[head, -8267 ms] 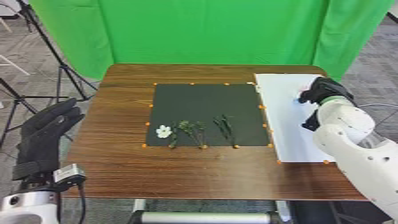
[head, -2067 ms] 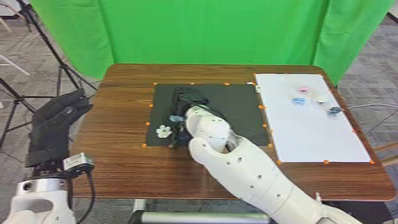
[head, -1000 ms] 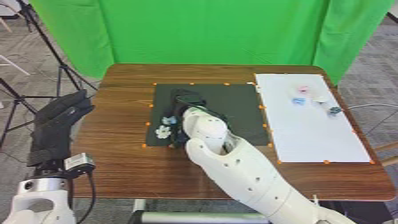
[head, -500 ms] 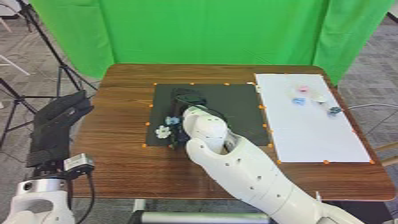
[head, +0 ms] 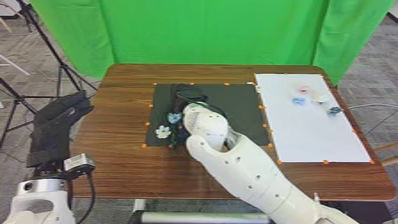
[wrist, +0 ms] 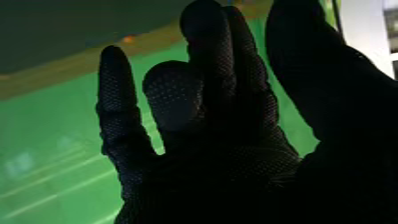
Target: Arrange flowers
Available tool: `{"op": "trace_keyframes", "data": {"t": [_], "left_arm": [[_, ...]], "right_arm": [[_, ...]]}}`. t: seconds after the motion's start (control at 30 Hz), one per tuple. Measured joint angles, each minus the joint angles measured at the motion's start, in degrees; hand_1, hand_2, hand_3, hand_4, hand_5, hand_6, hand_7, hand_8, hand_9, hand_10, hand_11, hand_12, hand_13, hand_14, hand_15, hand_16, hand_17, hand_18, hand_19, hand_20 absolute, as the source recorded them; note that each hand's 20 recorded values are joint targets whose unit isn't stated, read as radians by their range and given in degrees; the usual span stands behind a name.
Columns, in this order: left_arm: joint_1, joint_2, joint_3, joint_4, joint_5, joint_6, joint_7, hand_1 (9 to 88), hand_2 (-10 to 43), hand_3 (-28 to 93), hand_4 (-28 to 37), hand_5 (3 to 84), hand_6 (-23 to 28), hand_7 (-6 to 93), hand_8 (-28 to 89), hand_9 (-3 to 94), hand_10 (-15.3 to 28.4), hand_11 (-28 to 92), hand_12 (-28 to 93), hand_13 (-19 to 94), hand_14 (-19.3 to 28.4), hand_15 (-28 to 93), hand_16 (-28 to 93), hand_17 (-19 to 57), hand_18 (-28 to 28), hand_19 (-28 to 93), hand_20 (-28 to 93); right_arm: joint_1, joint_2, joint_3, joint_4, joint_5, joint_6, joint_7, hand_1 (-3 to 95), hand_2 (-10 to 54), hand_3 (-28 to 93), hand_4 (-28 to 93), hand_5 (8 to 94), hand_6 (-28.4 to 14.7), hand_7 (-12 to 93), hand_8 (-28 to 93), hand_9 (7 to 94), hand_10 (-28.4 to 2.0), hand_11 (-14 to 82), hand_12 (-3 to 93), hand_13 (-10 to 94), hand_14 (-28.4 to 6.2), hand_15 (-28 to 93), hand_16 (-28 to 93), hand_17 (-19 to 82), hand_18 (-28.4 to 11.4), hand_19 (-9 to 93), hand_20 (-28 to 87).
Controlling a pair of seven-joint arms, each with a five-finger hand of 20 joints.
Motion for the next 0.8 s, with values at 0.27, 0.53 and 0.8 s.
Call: {"op": "trace_keyframes", "data": {"t": [0.27, 0.53, 0.8], "left_arm": [[0.0, -0.13, -0.05, 0.00, 0.00, 0.00, 0.02, 28.7, 1.4, 80, -15.2, 40.7, 11.2, 23.0, -13, 33.4, 19.6, 45, 10, 21, 24.3, 67, -17, -12.4, 19.6, 53, 11], [0.0, -0.15, 0.01, 0.00, 0.01, -0.01, -0.02, 28.8, 1.5, 80, -15.3, 40.8, 11.3, 23.0, -13, 33.7, 19.8, 45, 10, 21, 24.2, 67, -17, -12.5, 19.5, 53, 11], [0.0, -0.15, -0.03, 0.00, 0.02, -0.02, -0.08, 28.7, 1.5, 80, -15.2, 40.9, 11.3, 23.1, -13, 33.9, 19.8, 45, 10, 21, 24.2, 67, -17, -12.5, 19.5, 53, 11]], "right_arm": [[-0.1, 0.4, -3.6, 1.2, -0.4, 8.2, -0.2, 56.1, -9.5, 80, -28, 67.0, -4.3, 31, -2, 75.5, -5.2, 36.2, 38.4, 71, -3.7, 79, 30, 18, -21.5, 71, 18], [1.3, 1.2, -5.3, 1.3, 0.6, 9.8, -0.1, 49.0, -3.7, 92, -27, 68.7, -4.6, 25, -2, 83.1, -8.1, 15.3, 29.9, 72, -1.4, 72, 32, 18, -21.9, 70, 19], [2.3, 2.1, -6.5, 1.1, 2.1, 11.1, 0.9, 51.0, 3.3, 93, -27, 70.9, -3.3, 26, -1, 83.5, -7.9, 20.5, 29.3, 73, -2.2, 72, 30, 19, -21.7, 69, 18]]}}
